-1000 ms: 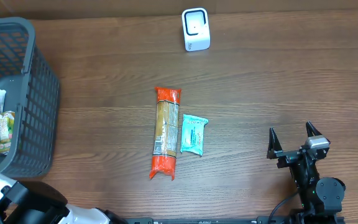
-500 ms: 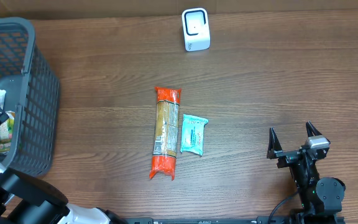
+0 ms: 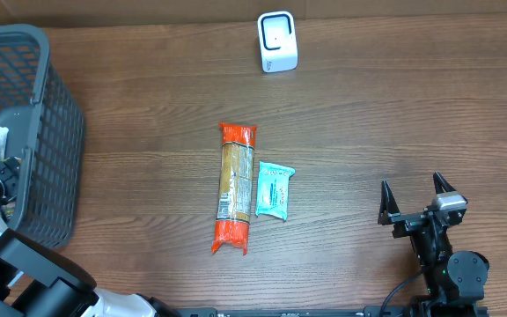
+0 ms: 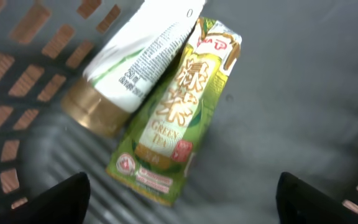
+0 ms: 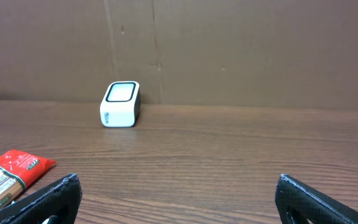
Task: Scan the item barcode
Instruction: 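Reach the left gripper into the basket and grasp the green-tea pouch, then carry the green-tea pouch out and set it left of the spaghetti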
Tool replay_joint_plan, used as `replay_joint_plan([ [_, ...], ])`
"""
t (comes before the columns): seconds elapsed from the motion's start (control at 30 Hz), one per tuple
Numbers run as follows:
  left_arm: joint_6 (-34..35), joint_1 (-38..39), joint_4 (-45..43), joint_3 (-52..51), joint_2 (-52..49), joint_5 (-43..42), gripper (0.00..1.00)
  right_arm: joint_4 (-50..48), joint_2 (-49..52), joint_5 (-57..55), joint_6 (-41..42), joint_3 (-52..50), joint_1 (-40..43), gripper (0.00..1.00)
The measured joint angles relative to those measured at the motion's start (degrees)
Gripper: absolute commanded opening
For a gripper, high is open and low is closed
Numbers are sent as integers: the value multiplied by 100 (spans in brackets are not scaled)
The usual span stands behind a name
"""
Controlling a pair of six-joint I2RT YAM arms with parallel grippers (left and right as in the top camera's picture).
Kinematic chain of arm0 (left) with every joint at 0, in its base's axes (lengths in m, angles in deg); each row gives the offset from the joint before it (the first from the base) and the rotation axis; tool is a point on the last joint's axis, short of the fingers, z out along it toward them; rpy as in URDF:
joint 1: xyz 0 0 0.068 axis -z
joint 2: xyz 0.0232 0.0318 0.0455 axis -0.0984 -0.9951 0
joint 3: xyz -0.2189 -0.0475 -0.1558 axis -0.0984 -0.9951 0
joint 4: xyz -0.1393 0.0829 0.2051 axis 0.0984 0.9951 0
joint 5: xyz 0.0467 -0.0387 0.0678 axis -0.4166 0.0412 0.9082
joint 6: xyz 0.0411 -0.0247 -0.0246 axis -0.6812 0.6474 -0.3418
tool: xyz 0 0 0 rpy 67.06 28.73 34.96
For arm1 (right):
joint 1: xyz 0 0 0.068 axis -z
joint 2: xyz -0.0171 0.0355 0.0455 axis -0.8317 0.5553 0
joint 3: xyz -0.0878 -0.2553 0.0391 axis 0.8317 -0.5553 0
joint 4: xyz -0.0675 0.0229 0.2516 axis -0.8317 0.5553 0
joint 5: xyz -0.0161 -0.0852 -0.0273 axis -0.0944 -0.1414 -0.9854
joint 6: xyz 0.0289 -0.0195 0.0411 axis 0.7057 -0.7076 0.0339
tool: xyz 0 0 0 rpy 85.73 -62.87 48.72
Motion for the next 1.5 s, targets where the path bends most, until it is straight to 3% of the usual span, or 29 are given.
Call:
replay_joint_plan([
  [0.3, -291, 0, -675, -210, -203, 50, 83, 0, 0, -2, 2, 0, 0, 100],
  [0.37, -341, 0, -741, -210, -398, 61, 78, 2, 0, 2, 2, 0, 0, 100],
  [0.53, -426, 15, -966, -245, -852, 111, 51, 0, 0, -2, 4, 0, 0, 100],
  [0.63, -437, 39, -1043, -251, -933, 105, 43, 2, 0, -2, 0, 0, 0, 100],
  [0.67, -435, 39, -1064, -251, -933, 105, 30, 0, 0, 0, 0, 0, 2, 100],
  [0.7, -452, 39, -1073, -251, -933, 105, 6, 2, 0, 0, -2, 0, 0, 100],
  [0.73, -463, 55, -1080, -251, -933, 103, 4, 2, 0, 0, 0, 0, 2, 100],
  [1.2, -173, 400, -343, 136, -651, 118, 4, -4, 0, -2, 0, 0, 2, 100],
  [1.5, 315, 1237, 236, 2041, 551, 428, 4, -2, 0, 0, 2, 0, 0, 100],
])
